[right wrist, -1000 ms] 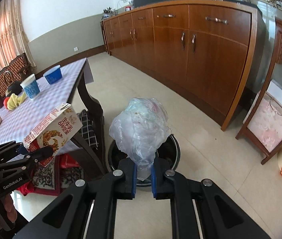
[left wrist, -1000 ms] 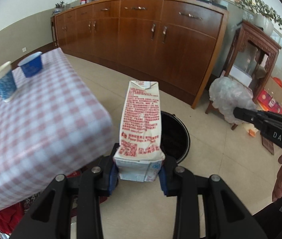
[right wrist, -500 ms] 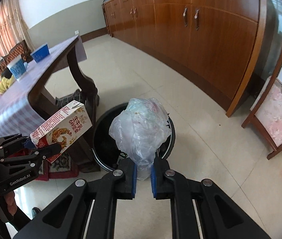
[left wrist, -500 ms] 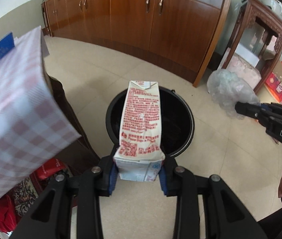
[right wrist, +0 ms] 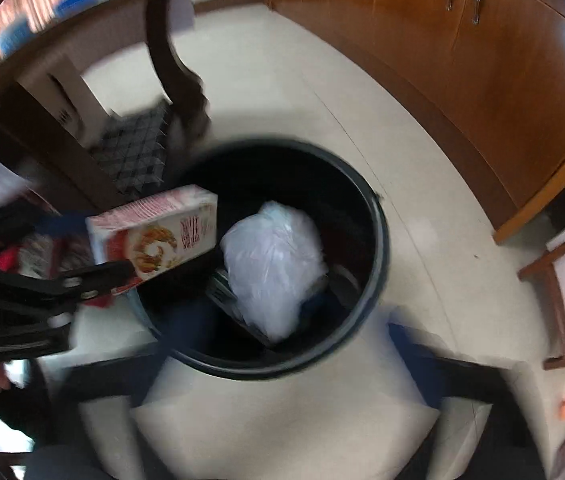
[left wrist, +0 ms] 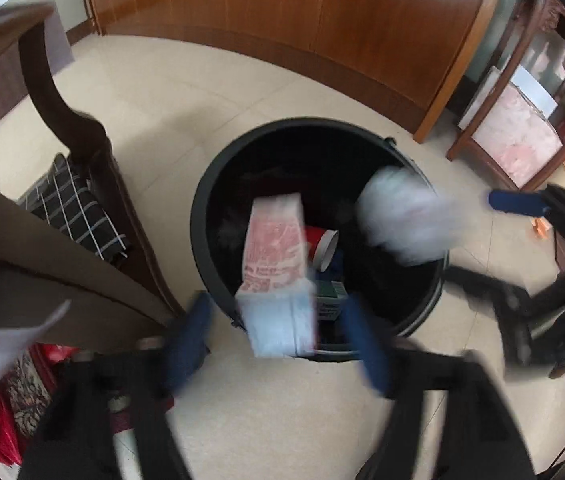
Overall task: Collect trash
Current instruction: 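Open both tools to drop the carton and bag into the bucket, then move both tools back to the table toward the beige cloth and paper cup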
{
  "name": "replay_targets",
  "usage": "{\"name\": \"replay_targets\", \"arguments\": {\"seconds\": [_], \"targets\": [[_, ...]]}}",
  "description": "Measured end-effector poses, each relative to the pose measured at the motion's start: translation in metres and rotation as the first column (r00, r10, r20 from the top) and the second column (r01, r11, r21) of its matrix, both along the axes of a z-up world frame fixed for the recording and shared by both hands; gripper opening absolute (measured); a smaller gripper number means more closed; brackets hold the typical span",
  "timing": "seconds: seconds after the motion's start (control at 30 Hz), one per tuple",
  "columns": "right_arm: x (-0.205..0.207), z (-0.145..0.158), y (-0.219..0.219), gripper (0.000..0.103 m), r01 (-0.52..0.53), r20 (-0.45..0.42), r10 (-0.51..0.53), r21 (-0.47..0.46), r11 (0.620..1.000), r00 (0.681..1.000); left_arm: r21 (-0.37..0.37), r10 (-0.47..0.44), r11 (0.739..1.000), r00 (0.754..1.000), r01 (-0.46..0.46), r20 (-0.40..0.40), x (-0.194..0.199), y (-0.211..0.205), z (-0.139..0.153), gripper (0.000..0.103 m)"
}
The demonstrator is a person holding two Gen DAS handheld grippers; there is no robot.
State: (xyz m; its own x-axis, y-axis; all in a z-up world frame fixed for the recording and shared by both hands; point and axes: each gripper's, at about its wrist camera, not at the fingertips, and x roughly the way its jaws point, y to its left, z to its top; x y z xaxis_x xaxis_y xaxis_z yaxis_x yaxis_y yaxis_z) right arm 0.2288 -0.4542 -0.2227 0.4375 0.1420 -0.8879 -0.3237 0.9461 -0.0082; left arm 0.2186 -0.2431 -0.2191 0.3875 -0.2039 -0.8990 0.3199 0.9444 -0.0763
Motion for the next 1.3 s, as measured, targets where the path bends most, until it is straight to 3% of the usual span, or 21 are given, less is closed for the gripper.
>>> {"name": "replay_targets", "arguments": {"seconds": [0.1,0.33,0.5,0.83,1.3], "targets": [[-0.002,-0.007,-0.016,0.103,0.036,-0.006,-0.036,-0.003,0.999,0.999,0.016,-0.008,1.0,1.0,0.007,0.014,-0.005,-0.001,0.003,0.089],[-0.018,0.016,-0.039,0.103,0.112,0.036,-0.113,0.017,0.994,0.993,0.004,0.017,1.0,0.999,-0.017,0.042,-0.019,-0.002,0.019,0.089],[-0.036,0.042,-0.04,0.103,0.152,0.055,-0.154,0.044,0.987,0.987,-0.016,0.038,0.999,0.996,-0.037,0.078,-0.041,0.006,0.046,0.09],[-0.088,0.097,-0.015,0.103,0.196,0.172,-0.207,0.077,0.977,0.963,-0.058,0.09,0.995,0.984,-0.082,0.156,-0.077,0.042,0.089,0.095],[-0.107,0.129,0.042,0.103,0.127,0.235,-0.149,0.107,0.986,0.96,-0.091,0.168,0.984,0.957,-0.151,0.237,-0.097,0.093,0.125,0.096]]}}
